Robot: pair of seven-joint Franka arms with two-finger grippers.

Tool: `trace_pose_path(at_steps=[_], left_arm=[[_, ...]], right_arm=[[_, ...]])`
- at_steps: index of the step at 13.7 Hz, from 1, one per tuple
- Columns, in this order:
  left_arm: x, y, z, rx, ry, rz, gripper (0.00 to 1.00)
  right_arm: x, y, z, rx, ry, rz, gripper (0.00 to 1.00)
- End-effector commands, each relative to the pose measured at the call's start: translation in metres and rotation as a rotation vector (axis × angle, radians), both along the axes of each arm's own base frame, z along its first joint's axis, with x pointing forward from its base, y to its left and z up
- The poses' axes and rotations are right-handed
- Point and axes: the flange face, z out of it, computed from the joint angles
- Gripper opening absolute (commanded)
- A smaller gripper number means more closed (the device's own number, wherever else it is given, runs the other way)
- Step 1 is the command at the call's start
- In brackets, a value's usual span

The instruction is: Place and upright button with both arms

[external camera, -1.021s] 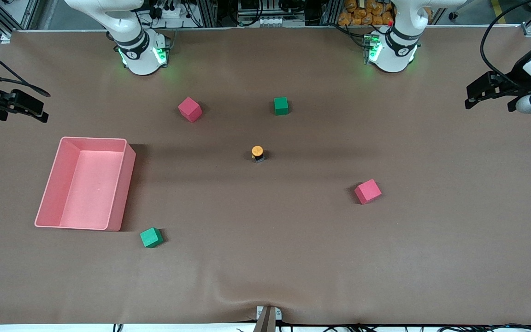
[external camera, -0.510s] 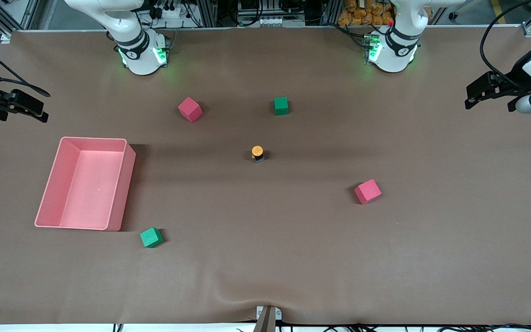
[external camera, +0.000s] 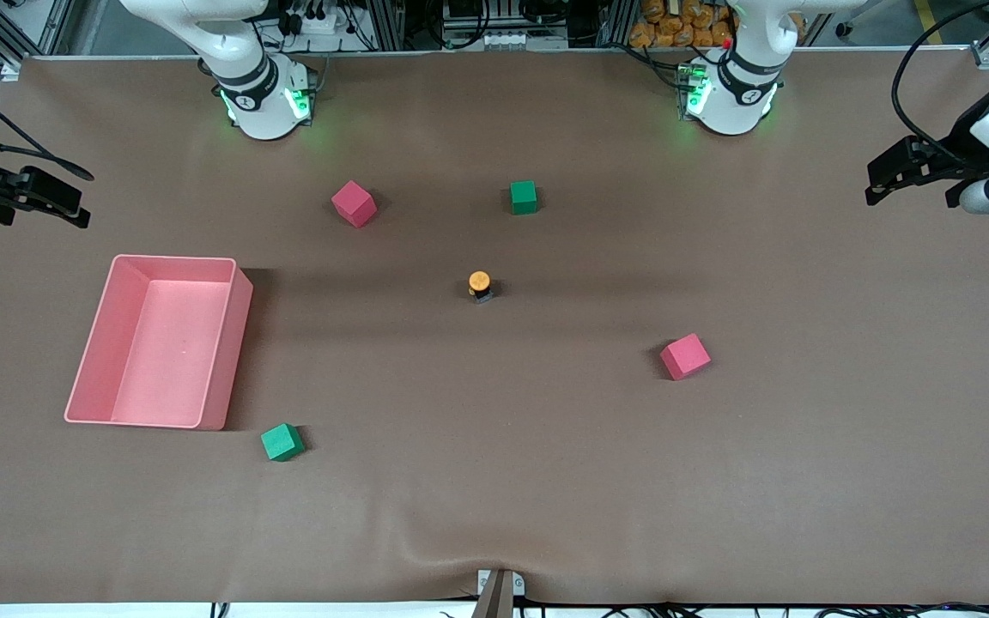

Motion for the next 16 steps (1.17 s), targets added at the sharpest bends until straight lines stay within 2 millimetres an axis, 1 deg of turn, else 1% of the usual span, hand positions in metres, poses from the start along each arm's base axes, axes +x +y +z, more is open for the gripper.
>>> trace_pose_path(at_steps=[1, 3, 4, 6, 8, 16], left_arm=[[0.005, 0.012, 0.000, 0.005, -0.009, -0.028, 1.00], [0.007, 0.018, -0.002, 0.012, -0.014, -0.025, 1.00], [0.008, 0.034, -0.005, 0.013, -0.011, 0.009, 1.00], [0.009, 0.040, -0.004, 0.022, -0.013, 0.037, 1.00], [0.008, 0.037, -0.004, 0.046, -0.013, 0.069, 1.00], [0.008, 0.033, -0.004, 0.009, -0.013, 0.058, 1.00]], right_arm=[[0.001, -0.001, 0.001, -0.007, -0.003, 0.011, 1.00], [0.001, -0.001, 0.001, -0.007, -0.003, 0.011, 1.00], [0.001, -0.001, 0.001, -0.005, -0.003, 0.012, 1.00], [0.001, -0.001, 0.001, -0.005, -0.003, 0.012, 1.00], [0.001, -0.001, 0.001, -0.005, -0.003, 0.012, 1.00], [0.001, 0.000, 0.001, -0.005, -0.003, 0.013, 1.00]])
